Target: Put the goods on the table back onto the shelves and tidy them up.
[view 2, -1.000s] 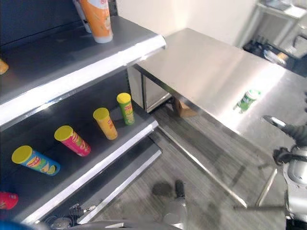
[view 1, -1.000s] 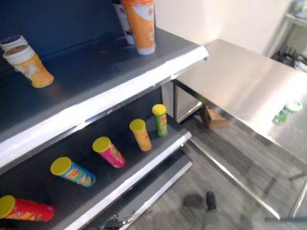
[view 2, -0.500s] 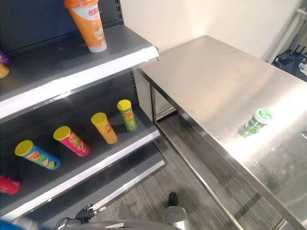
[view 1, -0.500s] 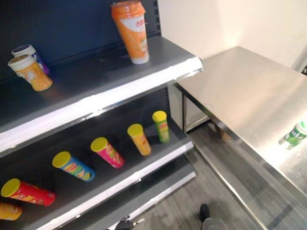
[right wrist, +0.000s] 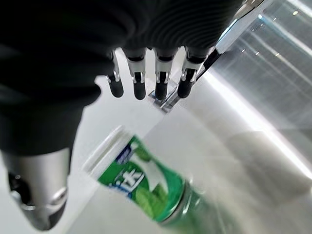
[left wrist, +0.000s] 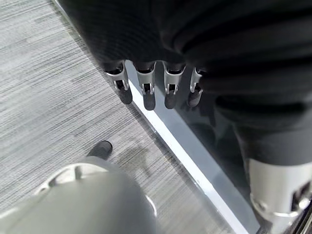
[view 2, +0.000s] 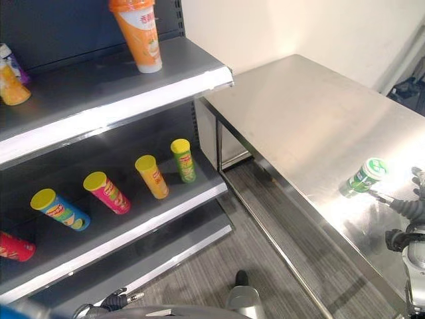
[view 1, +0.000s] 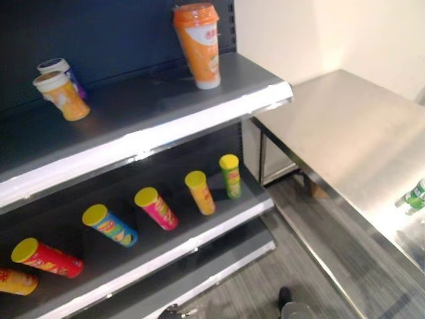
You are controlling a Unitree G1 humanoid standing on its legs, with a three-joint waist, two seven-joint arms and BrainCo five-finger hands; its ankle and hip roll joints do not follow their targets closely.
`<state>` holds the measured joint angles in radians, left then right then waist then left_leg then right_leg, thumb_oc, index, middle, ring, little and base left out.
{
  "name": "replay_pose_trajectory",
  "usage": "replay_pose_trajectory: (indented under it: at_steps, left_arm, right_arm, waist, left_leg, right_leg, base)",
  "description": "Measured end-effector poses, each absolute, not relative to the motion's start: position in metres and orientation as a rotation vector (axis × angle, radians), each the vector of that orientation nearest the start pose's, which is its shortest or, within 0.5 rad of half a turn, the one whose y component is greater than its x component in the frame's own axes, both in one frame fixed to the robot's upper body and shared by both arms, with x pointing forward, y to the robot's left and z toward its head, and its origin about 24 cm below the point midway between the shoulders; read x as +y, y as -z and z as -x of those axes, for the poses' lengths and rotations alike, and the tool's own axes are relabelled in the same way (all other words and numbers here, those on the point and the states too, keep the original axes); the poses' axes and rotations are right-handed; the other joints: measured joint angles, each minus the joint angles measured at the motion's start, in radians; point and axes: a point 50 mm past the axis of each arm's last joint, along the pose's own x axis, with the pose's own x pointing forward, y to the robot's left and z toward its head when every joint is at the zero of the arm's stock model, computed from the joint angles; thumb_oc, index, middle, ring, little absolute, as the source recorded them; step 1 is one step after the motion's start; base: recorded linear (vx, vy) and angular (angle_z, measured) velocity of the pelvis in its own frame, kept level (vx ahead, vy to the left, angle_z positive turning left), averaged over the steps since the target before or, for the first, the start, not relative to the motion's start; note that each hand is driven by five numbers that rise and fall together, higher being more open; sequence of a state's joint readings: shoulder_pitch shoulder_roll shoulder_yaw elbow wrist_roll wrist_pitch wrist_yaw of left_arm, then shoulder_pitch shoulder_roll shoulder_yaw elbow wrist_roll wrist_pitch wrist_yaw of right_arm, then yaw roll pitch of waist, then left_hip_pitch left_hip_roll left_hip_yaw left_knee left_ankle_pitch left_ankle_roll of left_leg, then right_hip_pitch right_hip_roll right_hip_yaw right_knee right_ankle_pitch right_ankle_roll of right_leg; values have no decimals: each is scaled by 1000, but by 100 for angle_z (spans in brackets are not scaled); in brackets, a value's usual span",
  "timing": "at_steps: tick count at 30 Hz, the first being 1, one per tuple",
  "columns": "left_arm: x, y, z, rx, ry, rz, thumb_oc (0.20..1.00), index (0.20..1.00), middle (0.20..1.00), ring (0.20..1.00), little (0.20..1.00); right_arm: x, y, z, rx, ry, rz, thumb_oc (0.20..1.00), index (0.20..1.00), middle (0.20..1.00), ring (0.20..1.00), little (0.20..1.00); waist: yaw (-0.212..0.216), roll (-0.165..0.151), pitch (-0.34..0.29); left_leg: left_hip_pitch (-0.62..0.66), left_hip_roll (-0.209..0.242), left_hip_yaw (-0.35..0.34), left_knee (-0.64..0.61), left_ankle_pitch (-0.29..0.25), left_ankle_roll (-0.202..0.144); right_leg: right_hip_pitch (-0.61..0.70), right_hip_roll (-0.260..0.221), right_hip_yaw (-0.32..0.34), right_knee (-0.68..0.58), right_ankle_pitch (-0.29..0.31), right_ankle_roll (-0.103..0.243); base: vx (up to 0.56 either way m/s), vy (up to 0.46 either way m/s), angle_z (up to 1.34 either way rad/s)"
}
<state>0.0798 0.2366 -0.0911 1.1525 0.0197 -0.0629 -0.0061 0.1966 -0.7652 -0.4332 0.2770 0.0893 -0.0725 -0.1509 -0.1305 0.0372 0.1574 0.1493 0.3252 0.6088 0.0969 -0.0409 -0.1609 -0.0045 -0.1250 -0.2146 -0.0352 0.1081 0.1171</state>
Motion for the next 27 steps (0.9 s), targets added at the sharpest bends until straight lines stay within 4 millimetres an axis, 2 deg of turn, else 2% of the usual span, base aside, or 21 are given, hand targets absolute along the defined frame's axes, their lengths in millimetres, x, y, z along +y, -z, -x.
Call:
replay_pose_trajectory:
  at_steps: [11,17,27]
  left_arm:
    - [237,160,-74,1185,-44,-274,1000,1000,1000,1000,1000]
    - [238,162,-64,1210,-48,-274,1000,1000,1000,1000,1000]
    - [240,161,-63,1212,-49,-279,1000,1000,1000,1000,1000]
  right_arm:
    - [-422,-79,-172,264,666,693,1000,1000,1000,1000,1000]
    - [-427,-82,-175,276,676,710,1000,1000,1000,1000,1000]
    - [-440,-76,-175,324,749,696,1000,1000,1000,1000,1000]
  waist:
    - [27,0,-13]
    - [32,3,-19]
    - [55,2,-28]
  left_leg:
    - [-7,0,-45,-3,-3,3]
    - [-8,-3,-48,-4,-3,3]
    - [-8,-14,-59,-4,-2,5]
  right_leg:
    - [26,-12,-37,4,-4,4]
    - [28,-16,-40,4,-4,4]
    - [37,-19,-50,4,-4,4]
  base:
    - [7,-20,10]
    - [0,-1,1]
    - [1,-4,2]
